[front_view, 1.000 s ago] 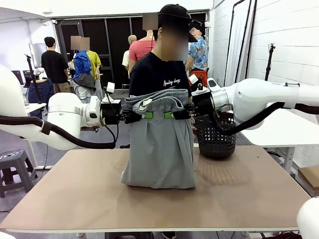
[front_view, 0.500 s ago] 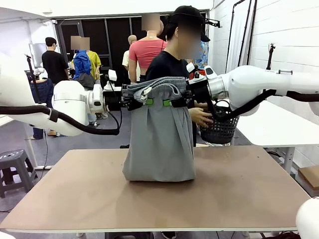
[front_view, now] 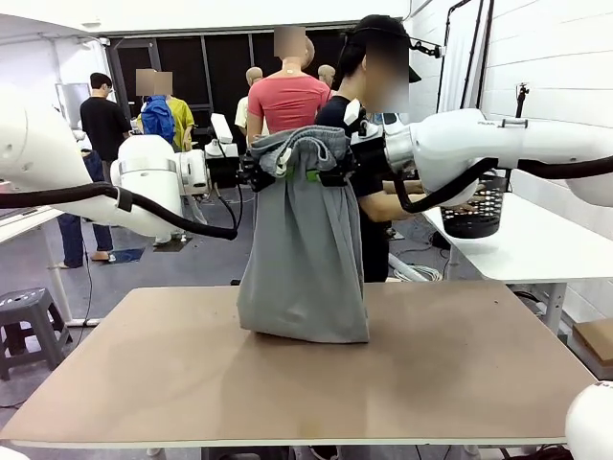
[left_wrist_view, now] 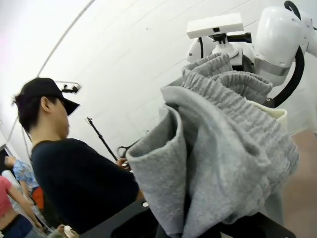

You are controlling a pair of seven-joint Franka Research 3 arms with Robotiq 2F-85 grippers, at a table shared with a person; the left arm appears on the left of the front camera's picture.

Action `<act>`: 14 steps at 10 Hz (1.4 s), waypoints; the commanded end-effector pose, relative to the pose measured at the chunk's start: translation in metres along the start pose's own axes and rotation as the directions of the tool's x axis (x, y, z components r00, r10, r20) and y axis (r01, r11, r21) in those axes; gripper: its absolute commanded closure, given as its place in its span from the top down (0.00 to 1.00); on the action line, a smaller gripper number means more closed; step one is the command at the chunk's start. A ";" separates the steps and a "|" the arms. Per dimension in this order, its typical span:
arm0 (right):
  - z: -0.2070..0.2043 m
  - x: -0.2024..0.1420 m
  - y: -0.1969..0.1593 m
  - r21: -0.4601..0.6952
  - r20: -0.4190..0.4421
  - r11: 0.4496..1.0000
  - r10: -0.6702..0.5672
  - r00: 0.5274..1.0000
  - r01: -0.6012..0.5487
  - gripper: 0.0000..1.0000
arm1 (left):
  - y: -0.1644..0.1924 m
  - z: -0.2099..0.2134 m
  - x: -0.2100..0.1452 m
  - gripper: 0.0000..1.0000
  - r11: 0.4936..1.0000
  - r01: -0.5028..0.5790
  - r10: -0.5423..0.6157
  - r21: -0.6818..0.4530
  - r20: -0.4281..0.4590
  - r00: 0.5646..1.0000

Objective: Fold the training pants.
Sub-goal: Fold the Training pants in half.

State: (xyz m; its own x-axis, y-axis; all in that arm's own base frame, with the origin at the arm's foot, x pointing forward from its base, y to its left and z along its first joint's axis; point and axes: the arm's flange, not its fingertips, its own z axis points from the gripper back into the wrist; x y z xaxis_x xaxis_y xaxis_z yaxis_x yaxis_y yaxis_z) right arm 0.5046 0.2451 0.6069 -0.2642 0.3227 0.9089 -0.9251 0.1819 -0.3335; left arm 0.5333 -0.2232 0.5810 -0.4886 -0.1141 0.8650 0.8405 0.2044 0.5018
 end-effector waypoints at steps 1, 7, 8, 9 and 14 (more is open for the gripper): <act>-0.021 0.006 -0.010 -0.040 -0.013 0.998 0.049 0.999 -0.049 0.00 | 0.010 -0.017 0.011 0.00 0.995 0.079 -0.082 0.064 0.048 0.996; -0.023 -0.035 -0.019 0.000 -0.048 0.998 0.066 0.997 -0.066 0.00 | -0.010 0.010 -0.049 0.00 0.995 0.043 -0.051 0.095 0.088 0.995; -0.021 -0.046 -0.013 0.034 -0.069 0.999 0.043 0.997 -0.041 0.00 | -0.018 0.017 -0.056 0.00 0.999 -0.004 0.000 0.043 0.095 0.996; -0.021 -0.053 -0.006 0.055 -0.086 0.998 0.027 0.996 -0.022 0.00 | -0.026 0.026 -0.060 0.00 0.999 -0.050 0.051 -0.006 0.088 0.995; -0.006 -0.097 0.052 0.132 -0.196 0.959 -0.223 0.955 0.251 0.00 | -0.094 0.055 -0.064 0.00 0.902 -0.385 0.405 -0.197 0.072 0.911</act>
State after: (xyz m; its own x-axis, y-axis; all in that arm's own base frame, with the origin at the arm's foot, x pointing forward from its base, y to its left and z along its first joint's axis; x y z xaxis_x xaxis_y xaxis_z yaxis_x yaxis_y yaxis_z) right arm 0.4915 0.2492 0.5129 -0.0668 0.4235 0.9034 -0.9879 0.0989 -0.1195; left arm 0.4903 -0.1991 0.4631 -0.1629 0.0264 0.9863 0.9859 0.0432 0.1616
